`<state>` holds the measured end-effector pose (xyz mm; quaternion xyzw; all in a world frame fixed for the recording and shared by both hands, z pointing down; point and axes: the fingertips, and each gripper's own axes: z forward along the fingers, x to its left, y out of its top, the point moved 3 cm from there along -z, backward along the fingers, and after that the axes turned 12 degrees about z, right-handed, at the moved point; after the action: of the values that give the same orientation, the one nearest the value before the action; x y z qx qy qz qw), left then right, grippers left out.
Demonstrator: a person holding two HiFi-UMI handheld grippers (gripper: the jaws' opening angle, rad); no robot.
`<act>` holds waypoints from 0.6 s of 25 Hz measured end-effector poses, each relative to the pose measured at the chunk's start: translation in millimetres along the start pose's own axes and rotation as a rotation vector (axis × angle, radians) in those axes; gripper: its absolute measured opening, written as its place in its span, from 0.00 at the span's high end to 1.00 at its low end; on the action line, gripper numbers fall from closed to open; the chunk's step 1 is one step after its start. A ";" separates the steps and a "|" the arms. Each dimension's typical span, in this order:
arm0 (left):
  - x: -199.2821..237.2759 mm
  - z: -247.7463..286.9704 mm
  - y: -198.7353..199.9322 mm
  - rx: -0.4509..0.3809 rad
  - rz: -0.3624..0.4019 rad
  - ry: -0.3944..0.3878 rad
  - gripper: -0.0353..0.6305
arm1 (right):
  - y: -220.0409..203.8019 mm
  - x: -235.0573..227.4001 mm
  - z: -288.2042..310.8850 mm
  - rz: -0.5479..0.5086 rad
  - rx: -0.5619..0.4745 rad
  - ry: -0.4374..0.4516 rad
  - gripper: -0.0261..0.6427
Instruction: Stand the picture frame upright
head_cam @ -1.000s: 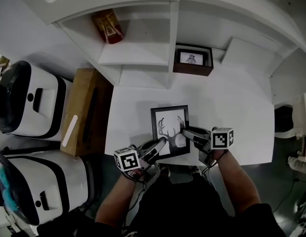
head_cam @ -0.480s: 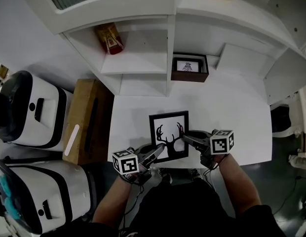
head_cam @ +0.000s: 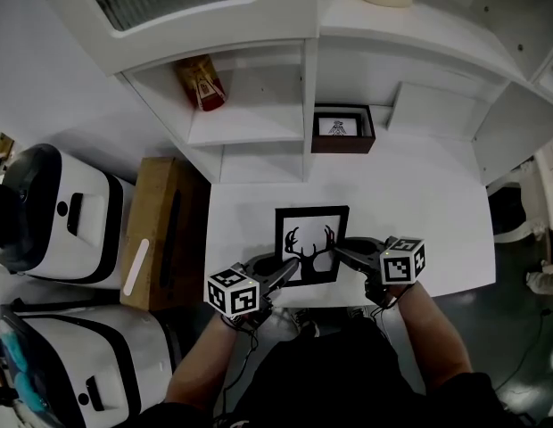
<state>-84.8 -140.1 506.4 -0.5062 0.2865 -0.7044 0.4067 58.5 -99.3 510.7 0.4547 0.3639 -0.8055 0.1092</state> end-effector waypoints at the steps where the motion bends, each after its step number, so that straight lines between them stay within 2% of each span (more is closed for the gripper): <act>1: 3.0 -0.5 1.3 0.015 0.028 0.013 0.81 | 1.2 1.0 0.9 -0.008 -0.007 -0.004 0.86; 9: 25.8 -3.0 8.3 0.172 0.243 0.156 0.70 | 9.7 12.5 10.9 -0.146 -0.015 -0.075 0.86; 15: 41.8 0.5 18.0 0.230 0.351 0.196 0.67 | 20.6 13.6 19.5 -0.238 -0.029 -0.129 0.86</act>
<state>-85.8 -185.2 512.0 -0.3279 0.3261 -0.6966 0.5485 48.6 -125.2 495.9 0.3541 0.4190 -0.8350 0.0424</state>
